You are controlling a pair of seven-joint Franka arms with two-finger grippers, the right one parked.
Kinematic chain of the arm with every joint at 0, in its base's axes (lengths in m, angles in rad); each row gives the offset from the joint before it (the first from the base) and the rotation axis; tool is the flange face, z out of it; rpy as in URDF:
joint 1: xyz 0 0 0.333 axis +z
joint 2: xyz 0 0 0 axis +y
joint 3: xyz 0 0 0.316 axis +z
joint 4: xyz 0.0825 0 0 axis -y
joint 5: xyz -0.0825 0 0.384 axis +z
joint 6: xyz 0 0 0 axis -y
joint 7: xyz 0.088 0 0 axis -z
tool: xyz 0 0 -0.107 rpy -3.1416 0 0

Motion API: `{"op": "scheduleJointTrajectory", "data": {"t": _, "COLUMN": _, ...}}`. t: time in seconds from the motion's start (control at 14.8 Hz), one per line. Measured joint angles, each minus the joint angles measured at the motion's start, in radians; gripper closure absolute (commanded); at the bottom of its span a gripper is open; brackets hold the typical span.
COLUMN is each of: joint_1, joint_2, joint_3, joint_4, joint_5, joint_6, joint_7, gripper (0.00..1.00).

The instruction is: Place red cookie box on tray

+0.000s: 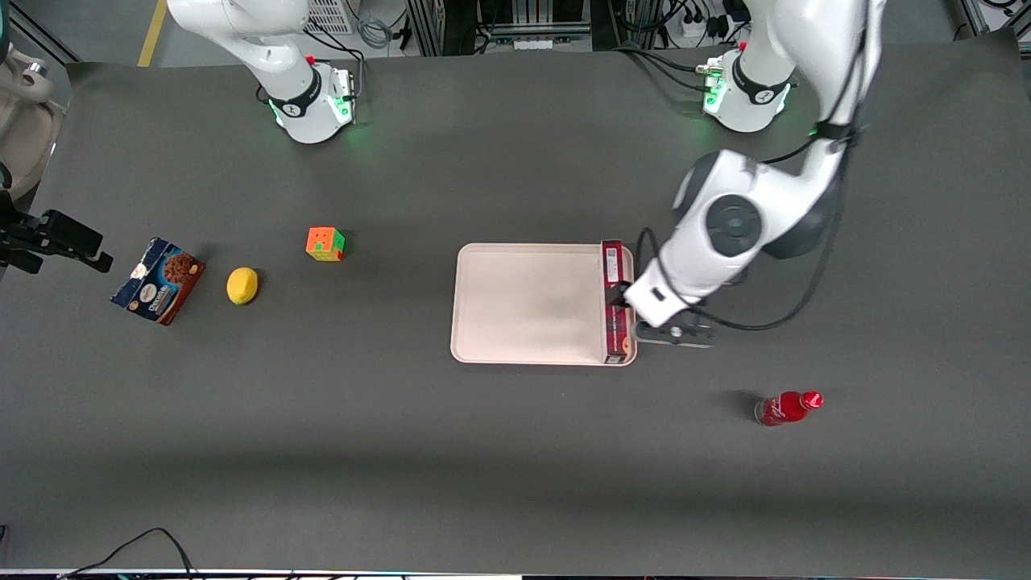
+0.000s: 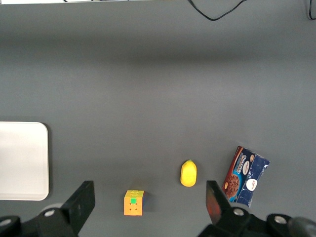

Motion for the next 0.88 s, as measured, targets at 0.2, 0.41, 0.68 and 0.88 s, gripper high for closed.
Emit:
{"op": "scheduleJointTrajectory", "data": {"t": 0.2, "joint_1": 0.098, "joint_2": -0.076, "joint_3": 0.027, "joint_4": 0.073, "joint_5": 0.002, "joint_6": -0.174, "joint_7": 0.192, "gripper": 0.0}}
{"op": "scheduleJointTrajectory", "data": {"t": 0.41, "joint_1": 0.185, "joint_2": -0.167, "joint_3": 0.051, "joint_4": 0.1, "joint_5": 0.004, "joint_6": -0.32, "joint_7": 0.3, "gripper": 0.0}}
{"op": "scheduleJointTrajectory", "data": {"t": 0.68, "joint_1": 0.277, "joint_2": -0.294, "joint_3": 0.055, "joint_4": 0.102, "joint_5": 0.054, "joint_6": -0.464, "joint_7": 0.359, "gripper": 0.0}}
{"op": "scheduleJointTrajectory", "data": {"t": 0.88, "joint_1": 0.308, "joint_2": -0.351, "joint_3": 0.055, "joint_4": 0.097, "joint_5": 0.086, "joint_6": -0.541, "joint_7": 0.392, "gripper": 0.0}}
